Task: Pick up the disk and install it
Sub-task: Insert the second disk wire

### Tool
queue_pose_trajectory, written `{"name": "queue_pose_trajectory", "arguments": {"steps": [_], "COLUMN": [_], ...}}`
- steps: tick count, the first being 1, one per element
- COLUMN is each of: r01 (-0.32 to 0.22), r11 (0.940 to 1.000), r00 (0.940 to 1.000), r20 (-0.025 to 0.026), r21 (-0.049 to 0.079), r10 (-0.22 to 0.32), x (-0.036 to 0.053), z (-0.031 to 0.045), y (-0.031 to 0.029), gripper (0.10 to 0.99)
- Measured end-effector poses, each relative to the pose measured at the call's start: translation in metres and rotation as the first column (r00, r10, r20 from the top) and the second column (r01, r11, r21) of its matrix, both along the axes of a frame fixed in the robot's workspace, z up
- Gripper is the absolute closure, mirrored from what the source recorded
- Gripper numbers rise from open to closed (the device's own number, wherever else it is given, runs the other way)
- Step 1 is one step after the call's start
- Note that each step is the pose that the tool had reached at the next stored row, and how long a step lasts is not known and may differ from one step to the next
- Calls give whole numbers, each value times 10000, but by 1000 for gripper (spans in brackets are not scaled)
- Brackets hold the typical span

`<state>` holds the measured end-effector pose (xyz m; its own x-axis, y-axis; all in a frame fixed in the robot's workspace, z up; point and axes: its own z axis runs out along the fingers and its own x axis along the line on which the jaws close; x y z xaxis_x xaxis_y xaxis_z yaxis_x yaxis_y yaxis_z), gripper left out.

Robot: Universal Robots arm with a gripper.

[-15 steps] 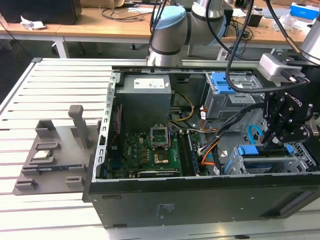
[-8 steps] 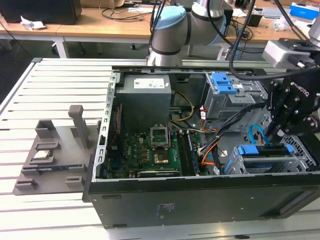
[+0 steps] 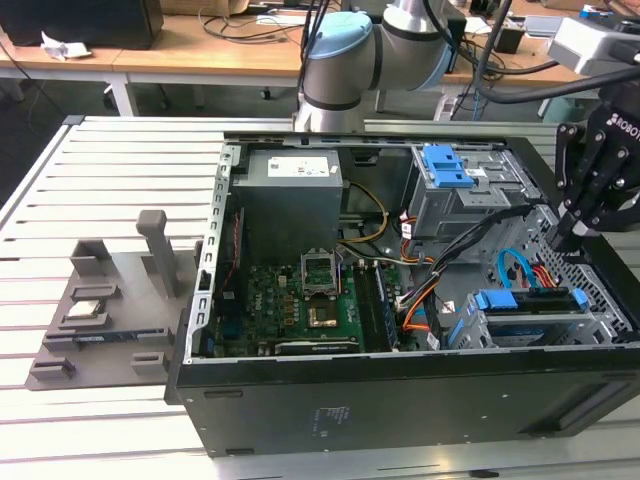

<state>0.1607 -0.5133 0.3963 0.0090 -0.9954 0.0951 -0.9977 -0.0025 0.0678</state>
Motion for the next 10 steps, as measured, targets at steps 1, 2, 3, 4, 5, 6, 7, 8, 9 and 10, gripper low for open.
{"name": "queue_pose_trajectory", "arguments": {"steps": [1,2,3,4,5,6,7,8,9,10], "r01": [0,1,0,0,0,0,1,0,1,0], "r11": [10000,10000,10000,10000,10000,10000,10000,10000,10000,10000], "r00": [10000,10000,10000,10000,10000,10000,10000,10000,10000,10000], "r20": [0,0,0,0,0,0,0,0,0,0], "r21": [0,-1,-1,-3,-3,-2,-2,-2,-3,-3], "r10": [0,-1,0,0,0,0,-1,0,-1,0], "x": [0,0,0,0,0,0,0,0,0,0], "z": [1,1,2,3,3,3,3,3,3,3], "y": [1,1,1,0,0,0,0,0,0,0], "gripper": [980,980,980,980,980,980,980,980,980,980]}}
